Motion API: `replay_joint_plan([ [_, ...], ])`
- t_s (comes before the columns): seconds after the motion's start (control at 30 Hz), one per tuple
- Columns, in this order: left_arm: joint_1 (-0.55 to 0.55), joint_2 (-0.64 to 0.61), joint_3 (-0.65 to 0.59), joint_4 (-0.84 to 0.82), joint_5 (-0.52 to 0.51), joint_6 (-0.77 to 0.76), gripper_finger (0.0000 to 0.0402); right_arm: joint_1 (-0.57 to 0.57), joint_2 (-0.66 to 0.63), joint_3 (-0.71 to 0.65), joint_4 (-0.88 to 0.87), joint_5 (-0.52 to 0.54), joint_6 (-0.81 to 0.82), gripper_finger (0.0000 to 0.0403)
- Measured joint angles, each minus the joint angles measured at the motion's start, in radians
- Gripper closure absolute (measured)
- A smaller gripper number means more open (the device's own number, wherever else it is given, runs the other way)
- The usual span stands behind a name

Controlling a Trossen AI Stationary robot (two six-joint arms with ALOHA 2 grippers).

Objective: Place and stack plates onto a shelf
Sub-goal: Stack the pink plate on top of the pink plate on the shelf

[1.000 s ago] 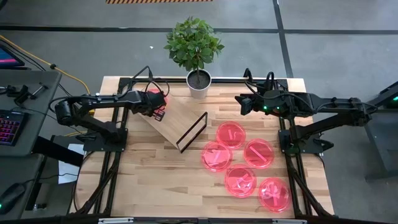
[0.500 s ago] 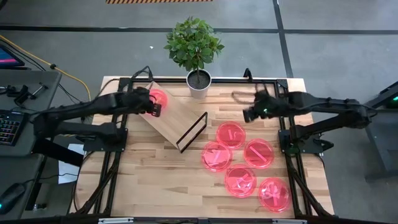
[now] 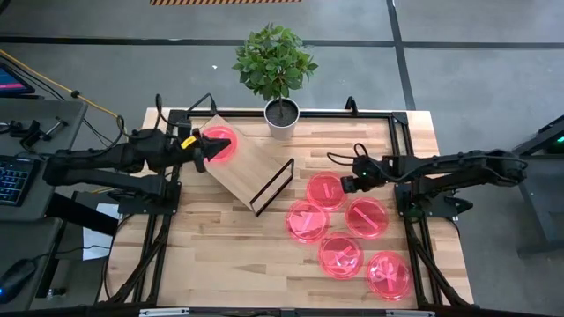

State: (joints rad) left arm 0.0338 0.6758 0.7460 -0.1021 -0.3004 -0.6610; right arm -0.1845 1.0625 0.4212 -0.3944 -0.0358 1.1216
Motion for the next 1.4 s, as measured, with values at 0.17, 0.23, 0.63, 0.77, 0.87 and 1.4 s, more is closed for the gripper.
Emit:
replay_joint_plan([
  [0.17,-0.005,0.011,0.0,0.026,-0.002,0.0,0.0401,-0.006,0.0,-0.049,0.026,0.019,0.001,0.0242],
  [0.23,-0.005,0.018,0.0,0.029,-0.002,0.0,0.0401,-0.005,0.0,-0.051,0.046,0.034,-0.001,0.0242],
  [0.63,-0.004,0.04,0.0,0.058,-0.003,0.0,0.0401,-0.005,0.103,-0.051,0.141,0.078,-0.004,0.0242],
  [0.77,-0.004,0.04,0.0,0.063,-0.003,0.0,0.0401,-0.005,0.173,-0.048,0.206,0.074,-0.004,0.0242],
  [0.87,-0.004,0.04,0.0,0.064,-0.002,0.0,0.0401,-0.005,0.198,-0.046,0.226,0.073,-0.004,0.0254],
  [1.4,0.025,-0.012,0.0,0.316,0.056,0.077,0.0401,-0.006,-0.023,-0.053,0.204,0.038,-0.001,0.0402],
])
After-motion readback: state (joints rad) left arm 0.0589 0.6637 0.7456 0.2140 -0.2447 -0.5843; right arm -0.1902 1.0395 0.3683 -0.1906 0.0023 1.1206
